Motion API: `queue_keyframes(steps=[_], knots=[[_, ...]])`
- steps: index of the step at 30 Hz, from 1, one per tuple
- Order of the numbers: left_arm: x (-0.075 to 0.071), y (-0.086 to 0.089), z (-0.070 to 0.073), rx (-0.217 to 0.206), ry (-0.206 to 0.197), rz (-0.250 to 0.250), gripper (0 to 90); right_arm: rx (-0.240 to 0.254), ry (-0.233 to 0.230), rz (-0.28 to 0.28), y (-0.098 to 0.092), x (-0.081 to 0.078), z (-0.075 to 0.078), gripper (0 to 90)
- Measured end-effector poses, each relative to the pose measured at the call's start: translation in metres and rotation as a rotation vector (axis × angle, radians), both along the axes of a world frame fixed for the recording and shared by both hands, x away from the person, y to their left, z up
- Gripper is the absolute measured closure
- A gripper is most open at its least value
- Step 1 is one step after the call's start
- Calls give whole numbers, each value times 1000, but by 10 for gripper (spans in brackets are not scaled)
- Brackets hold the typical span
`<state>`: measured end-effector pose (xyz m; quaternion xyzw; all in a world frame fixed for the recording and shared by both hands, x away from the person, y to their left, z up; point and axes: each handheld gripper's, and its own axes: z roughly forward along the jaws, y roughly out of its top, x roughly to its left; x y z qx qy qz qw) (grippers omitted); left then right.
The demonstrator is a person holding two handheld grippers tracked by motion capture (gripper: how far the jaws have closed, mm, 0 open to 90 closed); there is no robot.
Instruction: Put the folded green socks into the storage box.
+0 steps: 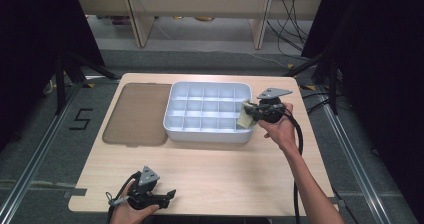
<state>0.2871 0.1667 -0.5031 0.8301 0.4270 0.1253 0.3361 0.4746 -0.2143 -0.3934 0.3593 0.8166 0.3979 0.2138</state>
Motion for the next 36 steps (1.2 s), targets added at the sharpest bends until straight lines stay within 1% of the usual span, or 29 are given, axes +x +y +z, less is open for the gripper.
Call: queue_keyframes(steps=[2, 3, 4, 5, 6, 7, 8, 9, 10, 13, 14, 15, 16, 17, 18, 19, 20, 23, 24, 26, 27, 28, 29, 31, 32, 33, 35, 36], knots=[[0, -1, 0, -5, -6, 1, 210, -17, 8, -6, 0, 5, -4, 762], [0, -1, 0, -8, -6, 1, 208, -25, 1, -16, 1, 7, -6, 762], [-1, -1, 0, -8, -5, -1, 206, -34, 3, -26, 3, 8, -7, 762], [-1, -1, 0, -9, -5, -1, 206, -41, -1, -18, 3, 9, -8, 761], [0, -1, 0, -8, -6, 0, 206, -47, -14, -18, 4, 11, -10, 761], [0, -1, 0, -8, -6, 1, 206, -55, 0, -22, 5, 12, -10, 761], [0, -1, -1, -12, -6, 2, 206, -61, -14, -21, 7, 13, -13, 761], [0, -1, -2, -16, -4, 5, 206, -69, 0, -24, 9, 12, -14, 761], [0, -1, -1, -14, -6, 7, 206, -98, -14, -16, 10, 14, -15, 761], [0, -1, -1, 2, -7, 1, 207, -152, -4, -26, 14, 15, -21, 761], [-1, -3, -2, -23, 0, 17, 207, -164, -4, -28, 15, 15, -22, 761], [-1, -2, -1, 8, -7, -7, 207, -179, -8, -26, 16, 16, -24, 760], [-1, -2, -1, 8, -2, -8, 207, -196, -19, -11, 15, 18, -26, 760], [-1, -2, -1, 8, -1, -9, 208, -192, -7, -22, 17, 17, -29, 760], [-1, -2, -1, 8, -3, -10, 209, -212, -15, -12, 18, 17, -30, 760], [-1, -2, -1, 12, 1, -11, 209, -216, -11, -15, 21, 15, -32, 760], [-1, -2, -1, 8, -7, -9, 210, -220, -20, -8, 23, 14, -35, 759], [-1, -2, -1, 10, -7, -8, 210, -255, -20, 12, 29, 11, -42, 758], [-1, -2, -1, 13, -3, -9, 211, -269, -33, 11, 30, 10, -45, 758], [-1, -2, -1, 12, 1, -9, 213, -279, -20, 25, 32, 9, -51, 758], [-1, -2, -1, 12, 0, -12, 213, -293, -33, 29, 33, 8, -54, 758], [-1, -3, -2, 2, 7, -6, 215, -297, -28, 36, 33, 8, -57, 758], [-1, -3, -2, 4, 7, -5, 216, -294, -21, 45, 33, 7, -59, 758], [-1, -2, -1, 12, -2, -13, 216, -293, -26, 39, 31, 6, -61, 757], [-1, -2, -1, 10, 0, -9, 216, -290, -13, 50, 30, 6, -61, 757], [-1, -2, -1, 10, 0, -8, 216, -281, -7, 46, 30, 5, -62, 757], [-1, -1, -1, 16, -3, -7, 217, -298, -2, 47, 30, 5, -64, 756], [-1, -1, -1, 7, -2, -7, 217, -322, -1, 50, 31, 4, -65, 757]])
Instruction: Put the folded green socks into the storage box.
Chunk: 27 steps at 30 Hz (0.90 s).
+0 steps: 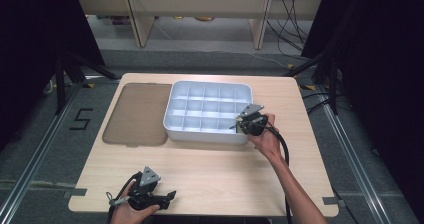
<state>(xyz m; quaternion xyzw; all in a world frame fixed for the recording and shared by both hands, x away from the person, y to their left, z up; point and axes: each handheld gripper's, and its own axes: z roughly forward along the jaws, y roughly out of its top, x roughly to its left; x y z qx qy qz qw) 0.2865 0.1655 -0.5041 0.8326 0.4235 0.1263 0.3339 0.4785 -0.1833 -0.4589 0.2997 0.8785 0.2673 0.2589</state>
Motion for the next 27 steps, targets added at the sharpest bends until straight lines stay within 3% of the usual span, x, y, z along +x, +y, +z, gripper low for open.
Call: queue_keyframes(steps=[6, 9, 11, 13, 17, 18, 19, 24, 26, 27], knots=[[0, 0, 0, -2, 6, 5, 217, 46, 49, -24, -3, 2, -3, 742], [0, 0, 1, -10, 2, 14, 217, 103, 62, -66, -6, 2, 1, 618], [0, 2, 2, -5, -6, 9, 217, 158, 73, -87, -7, 1, 7, 598], [0, 2, 2, -5, -6, 10, 217, 200, 64, -83, -10, 0, 14, 622], [1, 1, 1, 0, -9, 10, 217, 242, 59, -59, -14, -2, 29, 764], [0, -1, 0, -33, -13, 40, 217, 244, 85, -65, -14, -1, 30, 793], [0, 1, 2, 1, -3, 4, 217, 237, 96, -72, -14, -1, 30, 809], [0, 1, 1, -4, -1, 8, 217, 207, 147, -95, -8, 6, 19, 851], [0, 1, 1, 0, 3, 4, 217, 172, 183, -92, -6, 8, 15, 857], [0, 1, 0, 1, 2, 3, 217, 161, 180, -101, -5, 9, 13, 859]])
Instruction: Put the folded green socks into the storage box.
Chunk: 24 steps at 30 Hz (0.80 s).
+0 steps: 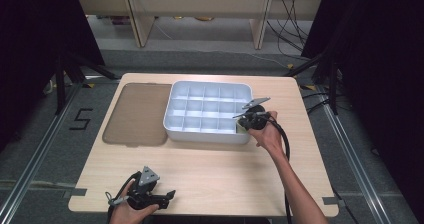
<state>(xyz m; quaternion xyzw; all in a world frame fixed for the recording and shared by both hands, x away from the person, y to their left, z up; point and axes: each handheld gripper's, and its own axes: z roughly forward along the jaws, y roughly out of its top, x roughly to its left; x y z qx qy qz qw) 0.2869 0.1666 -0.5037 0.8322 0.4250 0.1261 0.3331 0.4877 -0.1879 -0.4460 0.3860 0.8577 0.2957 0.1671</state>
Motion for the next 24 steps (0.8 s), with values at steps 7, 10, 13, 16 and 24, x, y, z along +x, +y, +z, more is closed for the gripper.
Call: queue_keyframes(steps=[7, 10, 13, 16, 24], knots=[[0, 0, 1, -2, -4, 4, 217, -79, 83, 13, 8, 9, -13, 865], [0, 1, 1, -2, -7, 1, 217, -84, 109, 14, 10, 12, -15, 867], [0, 1, 1, -2, -7, 1, 217, -89, 109, 22, 10, 13, -14, 862], [0, 0, 1, -3, -5, 1, 217, -65, 110, 13, 7, 11, -11, 852], [0, -1, 0, -8, 9, 5, 218, 27, 89, 1, -5, 2, 10, 820]])
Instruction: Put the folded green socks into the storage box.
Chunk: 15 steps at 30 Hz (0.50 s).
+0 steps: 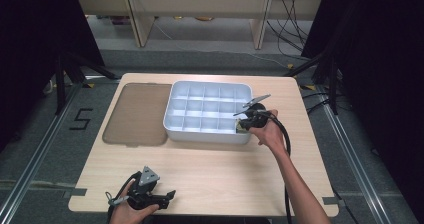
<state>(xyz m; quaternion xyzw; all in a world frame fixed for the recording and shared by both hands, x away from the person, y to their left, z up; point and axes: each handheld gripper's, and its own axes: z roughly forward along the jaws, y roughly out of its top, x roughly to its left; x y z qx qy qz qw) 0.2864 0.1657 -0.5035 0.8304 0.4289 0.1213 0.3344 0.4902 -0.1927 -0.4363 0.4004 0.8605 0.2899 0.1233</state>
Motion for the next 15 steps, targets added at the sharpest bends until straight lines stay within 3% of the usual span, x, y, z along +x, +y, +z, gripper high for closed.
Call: queue_keyframes(steps=[6, 7, 8, 9, 10, 13, 15], knots=[[1, 1, 0, 9, -7, -6, 217, 63, -78, -2, -7, -4, 11, 737], [1, 1, 0, 8, -8, -6, 217, 87, -110, -1, -7, -4, 11, 708], [1, 1, 0, 6, -9, -5, 218, 75, -95, -6, -8, -6, 15, 697], [1, 1, 1, 10, -7, -3, 218, 89, -118, -6, -7, -7, 15, 666], [1, 1, 1, 11, -9, -4, 218, 93, -90, -18, -6, -11, 18, 635], [1, 1, 0, 3, -6, -1, 217, 114, -134, -10, -8, -15, 21, 539], [1, 1, 0, 1, -4, -5, 217, 143, -130, -13, -7, -19, 24, 489]])
